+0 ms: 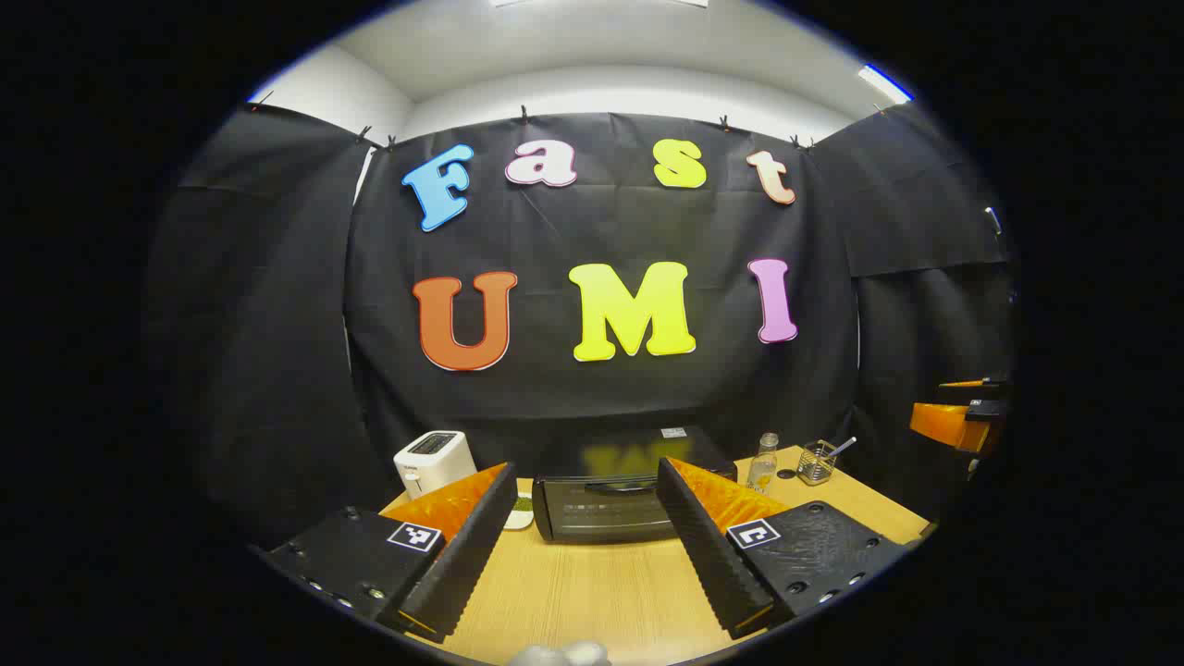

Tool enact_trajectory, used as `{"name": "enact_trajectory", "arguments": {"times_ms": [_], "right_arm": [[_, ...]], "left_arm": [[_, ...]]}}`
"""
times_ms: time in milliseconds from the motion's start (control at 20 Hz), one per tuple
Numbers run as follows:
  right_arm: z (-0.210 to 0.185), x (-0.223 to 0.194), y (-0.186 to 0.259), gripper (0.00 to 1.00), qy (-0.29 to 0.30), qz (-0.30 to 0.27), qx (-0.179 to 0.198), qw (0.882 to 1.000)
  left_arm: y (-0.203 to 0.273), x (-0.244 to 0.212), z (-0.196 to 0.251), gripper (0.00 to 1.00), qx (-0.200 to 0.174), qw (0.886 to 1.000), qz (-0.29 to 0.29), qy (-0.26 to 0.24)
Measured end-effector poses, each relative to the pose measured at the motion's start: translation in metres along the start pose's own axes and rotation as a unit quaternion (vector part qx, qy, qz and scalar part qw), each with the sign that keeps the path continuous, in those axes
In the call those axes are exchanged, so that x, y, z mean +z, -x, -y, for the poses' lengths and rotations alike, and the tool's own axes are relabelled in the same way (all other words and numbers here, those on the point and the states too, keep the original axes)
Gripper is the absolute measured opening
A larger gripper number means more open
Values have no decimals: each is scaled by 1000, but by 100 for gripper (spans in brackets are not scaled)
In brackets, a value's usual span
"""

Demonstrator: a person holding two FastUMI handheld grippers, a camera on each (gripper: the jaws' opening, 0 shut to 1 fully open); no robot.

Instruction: Open the electric oven with the left hand, put the food in, and close the electric oven.

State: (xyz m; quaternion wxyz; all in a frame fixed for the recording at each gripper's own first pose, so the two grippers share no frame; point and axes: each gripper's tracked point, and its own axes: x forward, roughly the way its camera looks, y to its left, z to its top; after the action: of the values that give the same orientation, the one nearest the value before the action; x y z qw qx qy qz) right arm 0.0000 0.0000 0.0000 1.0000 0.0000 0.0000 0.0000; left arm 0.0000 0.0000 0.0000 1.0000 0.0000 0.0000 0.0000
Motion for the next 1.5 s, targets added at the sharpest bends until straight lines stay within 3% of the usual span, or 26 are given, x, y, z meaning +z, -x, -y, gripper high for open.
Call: {"name": "enact_trajectory", "arguments": {"times_ms": [200,750,1200,1250,1500], "right_arm": [[-3,4,-3,96,-15,5,-1,1000],[3,-8,-15,100,-9,-17,-13,1000],[33,-5,-12,100,-2,-32,-55,998],[34,-5,-9,96,-2,-35,-62,997],[43,-10,4,100,12,-47,-86,995]], "left_arm": [[-2,-1,0,96,-3,1000,0,-5],[-33,-20,2,96,-11,1000,-15,-4],[-133,-55,49,96,-52,998,-35,9],[-145,-61,54,97,-56,998,-38,9],[-202,-97,61,97,-54,997,-61,-5]]}}
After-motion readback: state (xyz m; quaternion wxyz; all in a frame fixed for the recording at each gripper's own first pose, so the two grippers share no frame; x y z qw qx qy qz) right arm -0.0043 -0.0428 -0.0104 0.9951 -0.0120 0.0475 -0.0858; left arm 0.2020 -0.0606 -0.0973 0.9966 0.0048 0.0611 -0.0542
